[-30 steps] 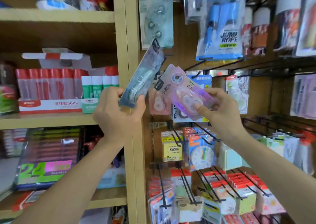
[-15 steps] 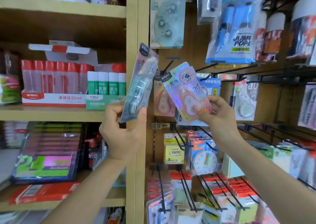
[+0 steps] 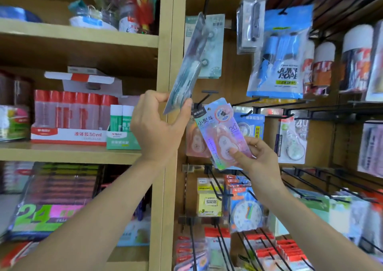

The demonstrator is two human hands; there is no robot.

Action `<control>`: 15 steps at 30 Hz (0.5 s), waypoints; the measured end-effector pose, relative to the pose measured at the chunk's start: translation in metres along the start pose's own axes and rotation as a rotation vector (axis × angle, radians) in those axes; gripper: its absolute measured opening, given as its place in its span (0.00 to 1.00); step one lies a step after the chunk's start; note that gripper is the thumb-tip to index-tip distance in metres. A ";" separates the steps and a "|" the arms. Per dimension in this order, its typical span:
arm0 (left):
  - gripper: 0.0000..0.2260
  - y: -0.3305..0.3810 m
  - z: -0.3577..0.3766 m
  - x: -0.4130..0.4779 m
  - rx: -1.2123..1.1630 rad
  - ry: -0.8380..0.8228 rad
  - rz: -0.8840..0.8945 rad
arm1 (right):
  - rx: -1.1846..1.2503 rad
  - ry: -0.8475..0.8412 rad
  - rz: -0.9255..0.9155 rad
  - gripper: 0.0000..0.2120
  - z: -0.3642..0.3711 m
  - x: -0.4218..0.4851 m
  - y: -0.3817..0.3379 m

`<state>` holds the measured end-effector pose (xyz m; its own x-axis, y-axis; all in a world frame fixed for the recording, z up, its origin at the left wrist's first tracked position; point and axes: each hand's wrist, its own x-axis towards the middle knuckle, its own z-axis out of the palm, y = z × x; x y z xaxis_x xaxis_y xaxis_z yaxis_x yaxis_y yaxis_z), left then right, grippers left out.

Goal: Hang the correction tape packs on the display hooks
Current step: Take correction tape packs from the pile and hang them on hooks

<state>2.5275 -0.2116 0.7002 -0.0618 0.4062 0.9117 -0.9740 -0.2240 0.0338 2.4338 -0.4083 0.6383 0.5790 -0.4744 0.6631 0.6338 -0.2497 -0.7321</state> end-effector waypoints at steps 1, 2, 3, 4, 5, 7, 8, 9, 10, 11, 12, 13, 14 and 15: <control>0.17 -0.002 0.003 0.005 0.030 -0.007 0.030 | -0.005 -0.004 -0.004 0.17 0.000 0.000 -0.001; 0.17 -0.004 0.005 0.008 0.062 -0.014 0.056 | -0.009 -0.006 -0.007 0.19 0.000 0.000 -0.002; 0.17 -0.006 0.008 0.010 0.088 -0.020 0.076 | -0.013 -0.007 -0.008 0.20 0.001 0.000 -0.003; 0.17 -0.009 0.011 0.011 0.109 -0.029 0.091 | -0.013 -0.007 -0.010 0.21 0.002 0.000 -0.004; 0.17 -0.011 0.014 0.011 0.128 -0.039 0.105 | -0.009 -0.007 -0.013 0.21 0.002 0.000 -0.004; 0.16 -0.015 0.019 0.008 0.162 -0.057 0.121 | -0.001 -0.009 -0.014 0.20 0.003 0.000 -0.003; 0.16 -0.017 0.021 0.006 0.169 -0.062 0.121 | 0.001 -0.012 -0.012 0.19 0.003 0.000 -0.002; 0.16 -0.018 0.021 0.005 0.164 -0.067 0.115 | 0.002 -0.013 -0.010 0.18 0.003 0.001 -0.001; 0.16 -0.019 0.021 0.004 0.149 -0.071 0.104 | 0.003 -0.011 -0.009 0.17 0.003 0.001 0.000; 0.15 -0.019 0.021 0.003 0.131 -0.073 0.085 | 0.003 -0.009 -0.006 0.16 0.003 0.001 0.000; 0.15 -0.020 0.020 0.003 0.114 -0.076 0.060 | -0.002 -0.007 -0.004 0.16 0.003 0.002 0.000; 0.15 -0.020 0.020 0.003 0.098 -0.081 0.034 | -0.008 -0.003 -0.002 0.15 0.004 0.003 0.001; 0.16 -0.020 0.019 0.003 0.087 -0.086 0.009 | -0.016 -0.002 -0.001 0.15 0.004 0.005 0.001; 0.16 -0.019 0.018 0.003 0.078 -0.086 -0.013 | -0.024 -0.002 0.000 0.14 0.005 0.007 0.000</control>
<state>2.5495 -0.2215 0.7099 -0.0270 0.3327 0.9426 -0.9544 -0.2889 0.0746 2.4406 -0.4073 0.6432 0.5798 -0.4730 0.6634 0.6214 -0.2699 -0.7355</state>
